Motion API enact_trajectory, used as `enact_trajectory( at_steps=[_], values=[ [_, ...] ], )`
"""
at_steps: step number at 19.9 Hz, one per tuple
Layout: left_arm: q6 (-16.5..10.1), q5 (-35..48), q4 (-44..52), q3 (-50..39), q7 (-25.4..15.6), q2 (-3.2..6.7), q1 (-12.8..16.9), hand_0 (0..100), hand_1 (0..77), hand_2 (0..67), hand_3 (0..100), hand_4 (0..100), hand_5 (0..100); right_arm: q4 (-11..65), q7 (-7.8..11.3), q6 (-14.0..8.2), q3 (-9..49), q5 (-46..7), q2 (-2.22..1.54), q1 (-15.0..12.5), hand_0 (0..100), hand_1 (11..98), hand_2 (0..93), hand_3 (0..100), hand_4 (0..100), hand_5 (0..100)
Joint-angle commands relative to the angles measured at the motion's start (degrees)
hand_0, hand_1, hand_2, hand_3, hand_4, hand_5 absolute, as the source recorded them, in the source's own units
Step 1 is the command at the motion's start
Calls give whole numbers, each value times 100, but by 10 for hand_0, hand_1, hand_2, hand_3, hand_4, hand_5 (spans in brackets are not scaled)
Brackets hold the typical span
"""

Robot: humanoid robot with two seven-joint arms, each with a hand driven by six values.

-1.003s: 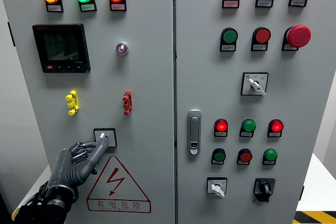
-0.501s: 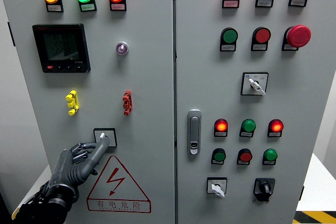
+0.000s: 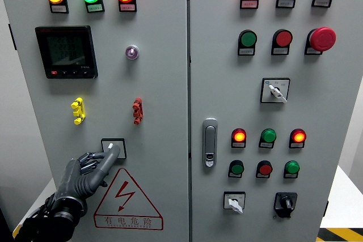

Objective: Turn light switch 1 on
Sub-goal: 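Place left hand fingers on the rotary switch handle, then rotate the switch handle with the left hand fingers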

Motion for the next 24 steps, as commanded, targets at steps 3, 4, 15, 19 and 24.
enact_trajectory(
  at_steps=[3, 4, 15, 19, 24],
  values=[
    [81, 9, 0, -1, 98, 15, 1, 0, 532, 487, 881, 1000, 721, 0, -4, 0, 0, 0, 0, -2, 0, 225, 0, 111, 230, 146],
    [81, 9, 0, -1, 98, 15, -8, 0, 531, 488, 881, 1000, 721, 0, 4, 0, 0, 0, 0, 7, 0, 225, 0, 111, 230, 146],
    [81, 17, 44, 0, 168, 15, -78, 77, 526, 491, 886, 1000, 721, 0, 4, 0, 0, 0, 0, -2, 0, 227, 0, 110, 230, 145],
    [81, 17, 44, 8, 186, 15, -87, 139, 523, 496, 889, 1000, 721, 0, 4, 0, 0, 0, 0, -2, 0, 226, 0, 110, 230, 146],
    [81, 17, 79, 61, 195, 24, -122, 202, 515, 496, 892, 1000, 723, 0, 4, 0, 0, 0, 0, -2, 0, 225, 0, 110, 230, 146]
  ],
)
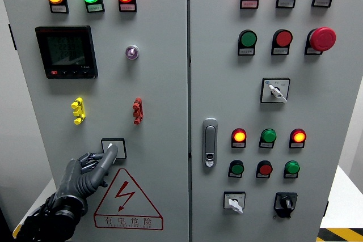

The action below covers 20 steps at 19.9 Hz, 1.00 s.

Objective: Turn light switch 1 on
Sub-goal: 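Rotate the switch handle with the left hand fingers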

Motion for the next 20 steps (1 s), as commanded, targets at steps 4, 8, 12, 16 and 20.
enact_trajectory(
  at_steps=[4, 8, 12, 16, 20],
  values=[
    [-5, -1, 23, 5, 3, 2, -14, 216, 513, 496, 892, 1000, 725, 0, -4, 0, -1, 0, 0, -1, 0, 225, 0, 110, 230, 146],
    [3, -1, 23, 5, 3, 2, -14, 228, 512, 496, 893, 1000, 725, 0, -4, 0, -1, 0, 0, -1, 0, 226, 0, 110, 230, 146],
    [3, 8, 23, 5, 12, 19, -23, 251, 511, 497, 894, 1000, 725, 0, -4, 0, -1, 0, 0, 8, 0, 226, 0, 110, 230, 146],
    [3, 8, 40, 13, 12, 28, -49, 263, 508, 498, 895, 1000, 725, 0, 4, 0, -1, 0, 0, -1, 0, 226, 0, 110, 230, 146],
    [3, 8, 40, 13, 12, 28, -58, 265, 507, 498, 896, 1000, 726, 0, 4, 0, -1, 0, 0, -1, 0, 226, 0, 110, 230, 146]
  ],
)
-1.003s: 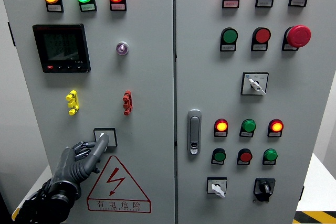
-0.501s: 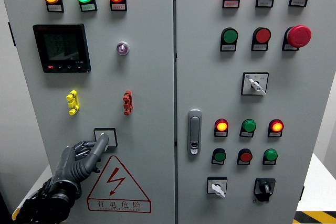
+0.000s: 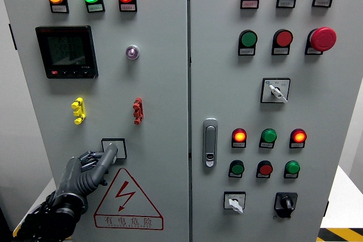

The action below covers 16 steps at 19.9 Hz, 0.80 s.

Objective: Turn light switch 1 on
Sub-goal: 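Rotate the switch handle with the left hand fingers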

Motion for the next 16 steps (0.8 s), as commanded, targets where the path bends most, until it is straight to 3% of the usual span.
enact_trajectory(
  at_steps=[1, 8, 16],
  values=[
    [0, 0, 2, 1, 0, 0, 6, 267, 506, 498, 896, 1000, 726, 0, 0, 0, 0, 0, 0, -1, 0, 226, 0, 110, 230, 146],
    [0, 0, 2, 18, 79, 0, -2, 305, 517, 499, 897, 1000, 727, 0, 8, 0, 0, 0, 0, -1, 0, 226, 0, 111, 230, 146],
    [0, 0, 19, 27, 88, 9, -2, 452, 504, 500, 899, 1000, 728, 0, 9, 0, 0, 0, 0, 8, 0, 226, 0, 110, 230, 146]
  ],
)
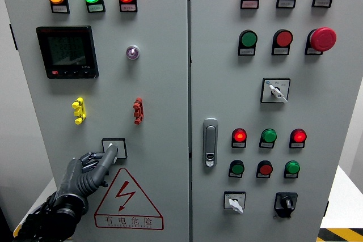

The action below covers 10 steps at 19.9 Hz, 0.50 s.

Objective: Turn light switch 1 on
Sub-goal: 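Rotate the switch handle with the left hand fingers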

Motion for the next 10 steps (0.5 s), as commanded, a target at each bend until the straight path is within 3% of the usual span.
enact_trajectory(
  at_steps=[1, 10],
  values=[
    [2, 0, 6, -1, 0, 0, 0, 474, 498, 501, 899, 1000, 728, 0, -6, 0, 0, 0, 0, 0, 0, 226, 0, 110, 230, 146],
    [2, 0, 6, -1, 0, 0, -8, 562, 460, 502, 902, 1000, 729, 0, 3, 0, 0, 0, 0, 0, 0, 226, 0, 111, 230, 146]
  ],
)
